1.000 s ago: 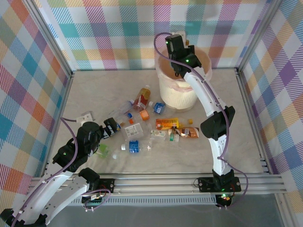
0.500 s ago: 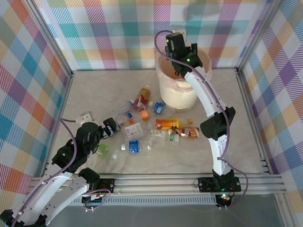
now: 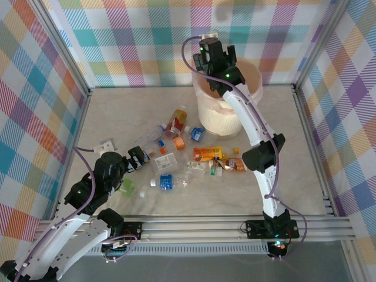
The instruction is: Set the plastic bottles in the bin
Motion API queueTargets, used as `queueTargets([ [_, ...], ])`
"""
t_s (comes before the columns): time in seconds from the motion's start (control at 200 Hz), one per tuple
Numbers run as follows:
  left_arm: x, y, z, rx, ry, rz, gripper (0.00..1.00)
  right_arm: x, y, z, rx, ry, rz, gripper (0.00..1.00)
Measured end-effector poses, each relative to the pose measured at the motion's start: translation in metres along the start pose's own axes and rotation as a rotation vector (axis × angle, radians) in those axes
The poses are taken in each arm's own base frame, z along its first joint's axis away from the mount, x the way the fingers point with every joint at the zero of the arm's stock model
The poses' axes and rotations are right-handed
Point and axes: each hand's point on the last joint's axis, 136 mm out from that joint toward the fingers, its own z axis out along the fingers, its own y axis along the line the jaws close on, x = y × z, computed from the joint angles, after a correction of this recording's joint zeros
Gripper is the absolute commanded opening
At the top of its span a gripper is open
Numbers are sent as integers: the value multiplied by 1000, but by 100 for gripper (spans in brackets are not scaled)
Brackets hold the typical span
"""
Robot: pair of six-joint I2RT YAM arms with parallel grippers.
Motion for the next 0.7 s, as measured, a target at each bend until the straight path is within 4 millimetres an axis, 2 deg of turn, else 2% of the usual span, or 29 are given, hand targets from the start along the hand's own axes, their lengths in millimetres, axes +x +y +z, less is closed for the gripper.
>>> queueTargets([
  [0.185, 0, 0, 0, 0, 0, 0, 100, 13, 2, 12, 9, 28, -43, 100],
  [0.7, -5, 3, -6, 3, -28, -15, 100, 20, -15, 17, 4, 67, 9, 100],
])
